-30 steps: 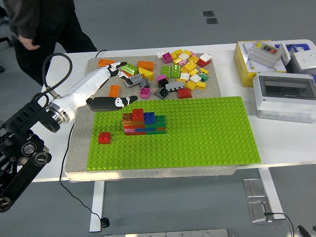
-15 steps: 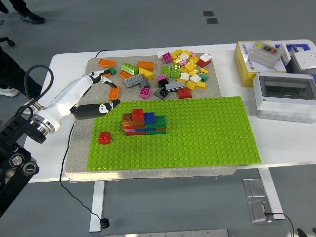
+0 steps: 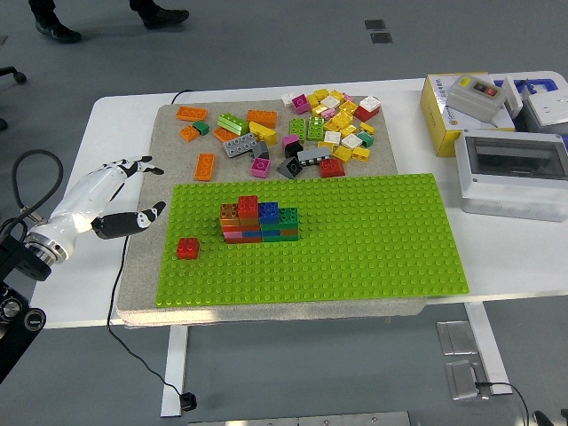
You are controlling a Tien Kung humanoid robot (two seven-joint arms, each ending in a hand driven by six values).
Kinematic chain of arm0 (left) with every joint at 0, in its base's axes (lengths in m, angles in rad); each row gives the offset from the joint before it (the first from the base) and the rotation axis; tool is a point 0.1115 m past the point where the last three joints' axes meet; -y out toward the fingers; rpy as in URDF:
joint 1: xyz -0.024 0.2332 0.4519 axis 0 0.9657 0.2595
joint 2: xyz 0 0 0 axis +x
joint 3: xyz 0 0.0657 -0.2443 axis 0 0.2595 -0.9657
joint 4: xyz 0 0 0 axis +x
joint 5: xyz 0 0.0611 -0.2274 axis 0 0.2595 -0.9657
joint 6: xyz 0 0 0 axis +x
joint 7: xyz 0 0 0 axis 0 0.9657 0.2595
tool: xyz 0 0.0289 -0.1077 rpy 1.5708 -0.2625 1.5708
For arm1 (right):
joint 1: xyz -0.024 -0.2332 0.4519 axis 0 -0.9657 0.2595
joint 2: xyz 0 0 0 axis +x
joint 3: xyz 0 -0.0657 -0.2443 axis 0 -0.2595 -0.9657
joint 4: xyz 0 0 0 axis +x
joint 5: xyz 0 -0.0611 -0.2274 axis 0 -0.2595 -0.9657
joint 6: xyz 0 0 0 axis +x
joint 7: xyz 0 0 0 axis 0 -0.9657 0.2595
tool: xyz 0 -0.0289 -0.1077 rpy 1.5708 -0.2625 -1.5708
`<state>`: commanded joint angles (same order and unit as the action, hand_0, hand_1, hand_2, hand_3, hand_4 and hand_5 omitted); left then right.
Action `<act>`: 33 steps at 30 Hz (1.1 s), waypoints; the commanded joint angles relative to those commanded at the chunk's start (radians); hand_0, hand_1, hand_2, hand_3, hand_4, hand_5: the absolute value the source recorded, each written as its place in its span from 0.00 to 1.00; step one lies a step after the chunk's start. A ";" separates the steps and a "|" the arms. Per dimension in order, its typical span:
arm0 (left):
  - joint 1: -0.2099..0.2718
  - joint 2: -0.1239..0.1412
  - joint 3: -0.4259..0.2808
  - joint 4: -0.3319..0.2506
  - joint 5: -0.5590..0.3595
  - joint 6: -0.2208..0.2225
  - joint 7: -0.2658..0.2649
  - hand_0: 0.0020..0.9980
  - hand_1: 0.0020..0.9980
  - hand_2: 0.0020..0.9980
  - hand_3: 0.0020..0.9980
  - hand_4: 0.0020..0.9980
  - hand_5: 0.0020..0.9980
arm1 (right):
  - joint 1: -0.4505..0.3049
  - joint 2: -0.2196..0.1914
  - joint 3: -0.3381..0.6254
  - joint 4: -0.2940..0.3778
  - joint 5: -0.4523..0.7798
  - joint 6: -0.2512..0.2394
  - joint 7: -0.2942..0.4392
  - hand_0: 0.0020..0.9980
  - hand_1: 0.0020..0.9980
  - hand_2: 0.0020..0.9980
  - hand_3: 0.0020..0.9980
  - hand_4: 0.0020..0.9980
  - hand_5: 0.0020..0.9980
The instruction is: Pick up the brick,pile it on top of brick,press brick,pick up the brick,pile it on top of brick,press brick
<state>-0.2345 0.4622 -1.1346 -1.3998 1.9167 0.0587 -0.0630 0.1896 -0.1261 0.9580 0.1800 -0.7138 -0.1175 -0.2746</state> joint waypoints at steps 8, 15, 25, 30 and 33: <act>0.032 -0.003 -0.016 0.021 -0.027 -0.001 0.015 0.96 0.94 0.99 0.85 0.65 0.27 | 0.001 -0.001 -0.028 0.000 0.029 0.001 -0.001 0.73 0.67 0.68 0.75 0.59 0.99; 0.044 0.013 -0.008 0.022 -0.050 -0.010 0.013 0.96 0.95 1.00 0.85 0.65 0.25 | 0.001 -0.001 -0.036 0.000 0.033 0.005 -0.004 0.73 0.67 0.68 0.75 0.59 0.97; 0.028 0.056 0.071 -0.002 -0.066 -0.039 0.038 0.96 0.96 1.00 0.86 0.67 0.26 | 0.005 0.000 -0.019 0.000 0.008 0.011 -0.016 0.73 0.67 0.68 0.75 0.59 0.94; 0.014 0.064 0.115 -0.012 -0.059 -0.052 0.057 0.96 0.97 1.00 0.86 0.67 0.26 | 0.007 0.001 -0.012 0.000 -0.005 0.014 -0.022 0.73 0.67 0.69 0.75 0.59 0.94; 0.009 0.063 0.136 -0.012 -0.055 -0.058 0.068 0.97 0.97 1.00 0.86 0.67 0.27 | 0.006 0.001 -0.012 0.000 -0.008 0.015 -0.023 0.73 0.67 0.69 0.75 0.59 0.93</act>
<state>-0.2257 0.5249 -0.9990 -1.4118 1.8615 0.0004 0.0046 0.1961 -0.1253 0.9462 0.1800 -0.7215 -0.1029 -0.2978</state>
